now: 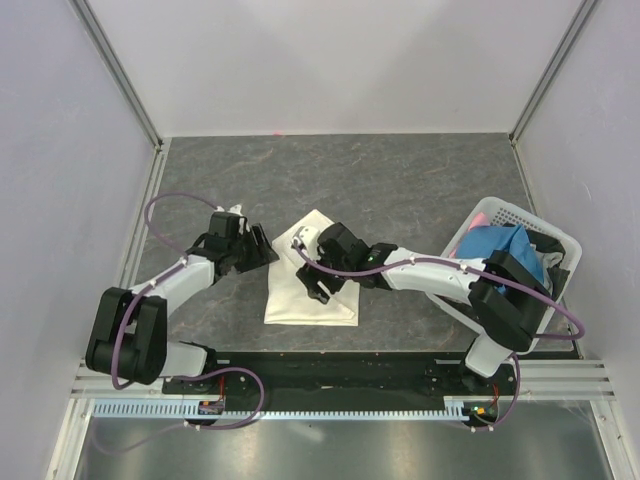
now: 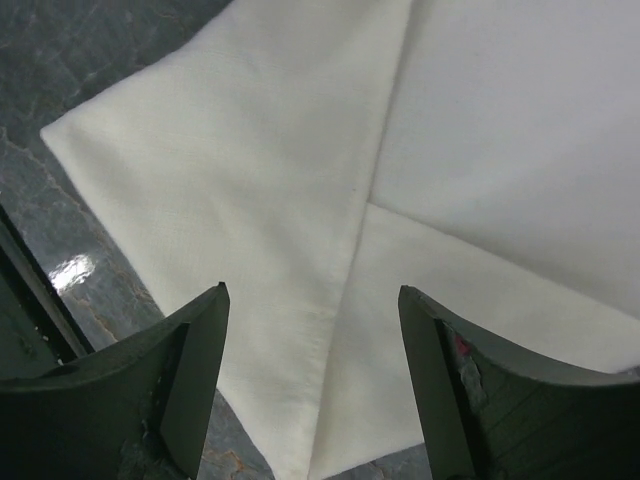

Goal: Fold the napkin, place the utensils inside, and roll it up
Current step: Roll the napkin with the utensil

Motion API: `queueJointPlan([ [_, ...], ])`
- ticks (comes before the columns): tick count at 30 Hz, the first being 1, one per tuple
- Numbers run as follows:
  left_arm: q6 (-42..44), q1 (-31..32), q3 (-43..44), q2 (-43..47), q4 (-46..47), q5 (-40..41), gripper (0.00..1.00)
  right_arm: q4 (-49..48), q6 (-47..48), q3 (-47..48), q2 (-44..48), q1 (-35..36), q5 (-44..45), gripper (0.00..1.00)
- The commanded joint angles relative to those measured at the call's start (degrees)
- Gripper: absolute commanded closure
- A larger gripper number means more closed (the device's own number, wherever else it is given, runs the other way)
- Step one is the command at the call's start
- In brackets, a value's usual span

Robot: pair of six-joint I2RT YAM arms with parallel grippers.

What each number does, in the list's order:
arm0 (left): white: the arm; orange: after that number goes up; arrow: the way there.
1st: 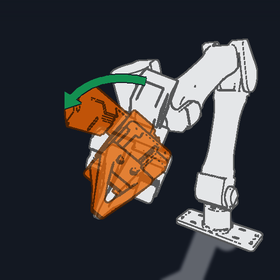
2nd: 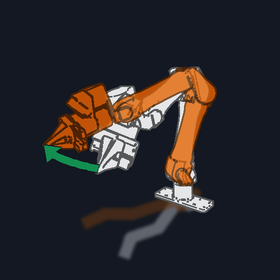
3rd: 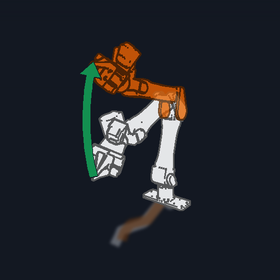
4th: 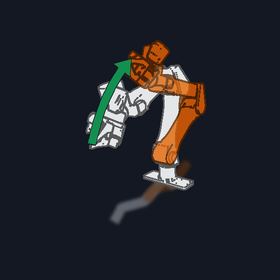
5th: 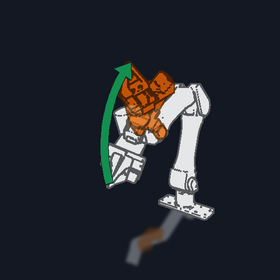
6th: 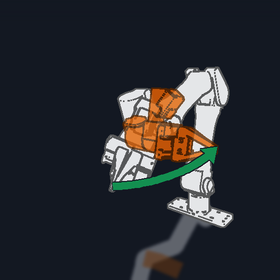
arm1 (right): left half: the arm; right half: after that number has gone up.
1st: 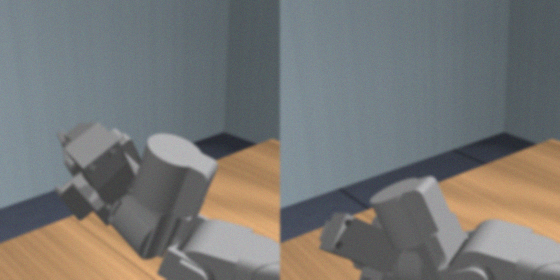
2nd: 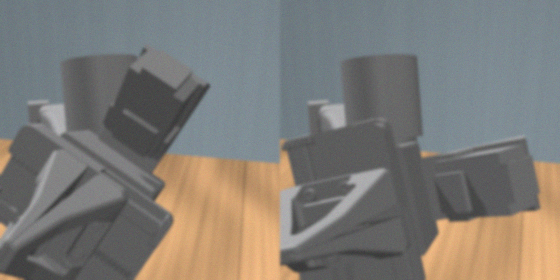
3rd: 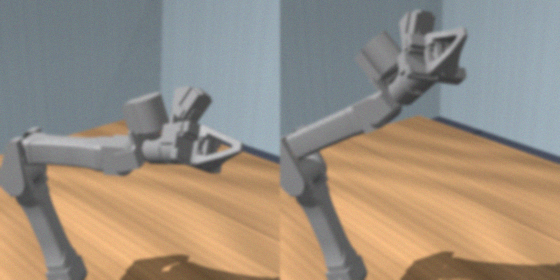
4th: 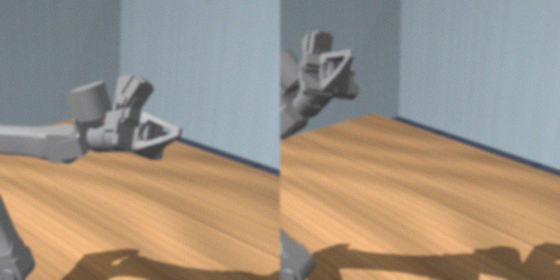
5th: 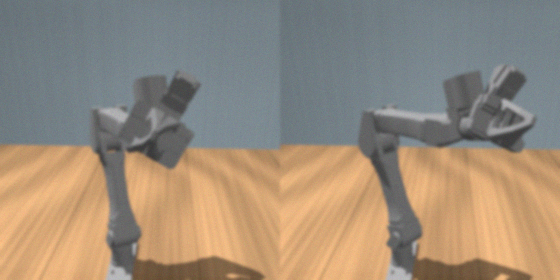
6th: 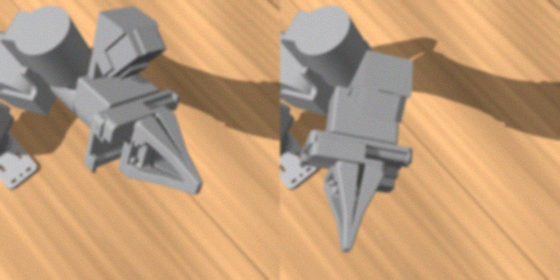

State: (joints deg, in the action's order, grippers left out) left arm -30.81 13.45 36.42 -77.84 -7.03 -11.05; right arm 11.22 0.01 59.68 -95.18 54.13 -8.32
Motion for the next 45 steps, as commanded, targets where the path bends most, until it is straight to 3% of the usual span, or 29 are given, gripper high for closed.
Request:
queueJointPlan([
  [1, -2.59, -0.27, -2.67, 0.07, 2.98, -2.57, 0.37, 0.11, -10.45, -1.84, 2.36, -1.83, 7.95, 0.24],
  [9, -4.79, -0.18, -2.5, -6.61, 8.61, -8.28, 0.51, 0.03, -14.51, -2.9, 1.31, -8.42, 6.47, 0.27],
  [14, -5.93, -0.09, -1.18, -10.31, 11.77, -10.74, 0.79, 0.2, -13.9, -2.55, 1.22, -10.45, 5.33, 0.27],
  [23, -6.37, 0.08, 6.54, -18.3, 15.29, -12.94, 0.82, -1.73, -6.17, -2.73, 3.5, -7.56, 3.21, 0.25],
  [24, -6.28, 0.17, 7.42, -18.83, 15.38, -13.64, 0.81, -2.25, -5.29, -2.64, 4.29, -6.33, 4.18, 0.25],
  [26, -5.15, 0.17, 9.45, -19.1, 13.89, -13.39, 0.7, -3.05, -3.19, -2.46, 4.56, -2.29, 5.67, 0.25],
  [27, -4.62, 0.0, 10.15, -18.66, 12.49, -11.47, 0.62, -4.09, -2.83, -2.29, 4.39, -0.88, 6.11, 0.25],
  [28, -3.83, -0.09, 10.85, -18.14, 10.39, -10.32, 0.46, -4.63, -2.65, -2.03, 4.21, 1.83, 6.82, 0.25],
  [31, -3.73, -1.06, 10.86, -14.45, 5.91, -6.01, 0.29, -6.65, -0.81, -1.59, 2.72, 6.58, 9.62, 0.25],
  [35, -3.82, -2.9, 9.63, -9.7, 2.29, -2.93, 0.23, -8.32, 2.62, -1.32, -0.18, 11.25, 12.53, 0.27],
  [45, -4.26, -4.49, 3.83, -1.88, 0.96, -3.45, 0.21, -10.7, 10.27, -0.36, -6.42, 16.36, 18.86, 0.37],
])
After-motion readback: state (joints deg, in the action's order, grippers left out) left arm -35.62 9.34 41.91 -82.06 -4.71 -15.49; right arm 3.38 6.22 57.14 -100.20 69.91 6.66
